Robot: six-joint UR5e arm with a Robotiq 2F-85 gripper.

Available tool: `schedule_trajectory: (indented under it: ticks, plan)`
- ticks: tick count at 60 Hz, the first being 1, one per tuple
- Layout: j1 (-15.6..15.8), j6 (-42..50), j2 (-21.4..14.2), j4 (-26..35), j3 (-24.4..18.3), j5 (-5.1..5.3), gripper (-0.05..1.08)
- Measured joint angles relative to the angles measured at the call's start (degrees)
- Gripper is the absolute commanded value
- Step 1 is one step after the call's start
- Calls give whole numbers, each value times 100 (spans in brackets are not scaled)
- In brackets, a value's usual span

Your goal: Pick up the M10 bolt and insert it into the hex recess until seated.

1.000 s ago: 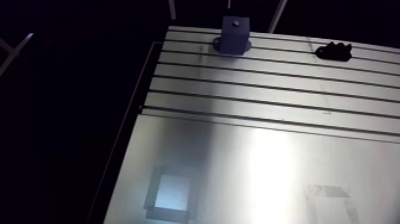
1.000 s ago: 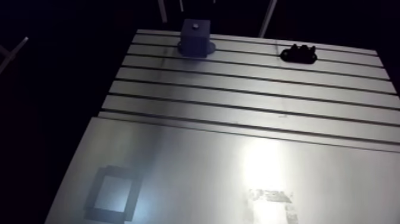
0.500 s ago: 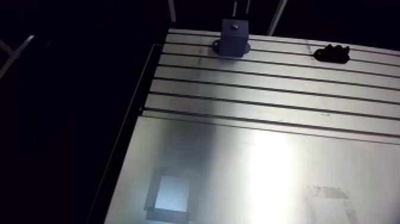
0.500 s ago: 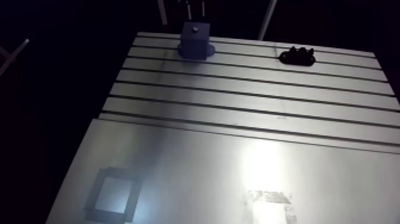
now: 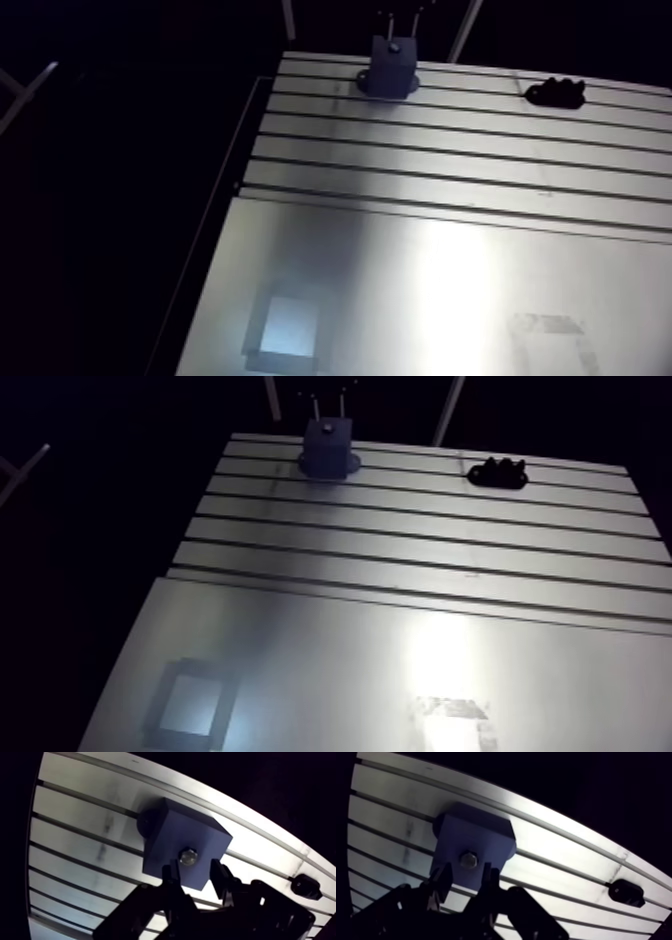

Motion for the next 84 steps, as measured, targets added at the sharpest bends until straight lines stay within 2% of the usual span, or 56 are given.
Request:
schedule_trajectory:
  ticks: [84]
  plan:
    - [-14,748,21,-50,52,-23,56]
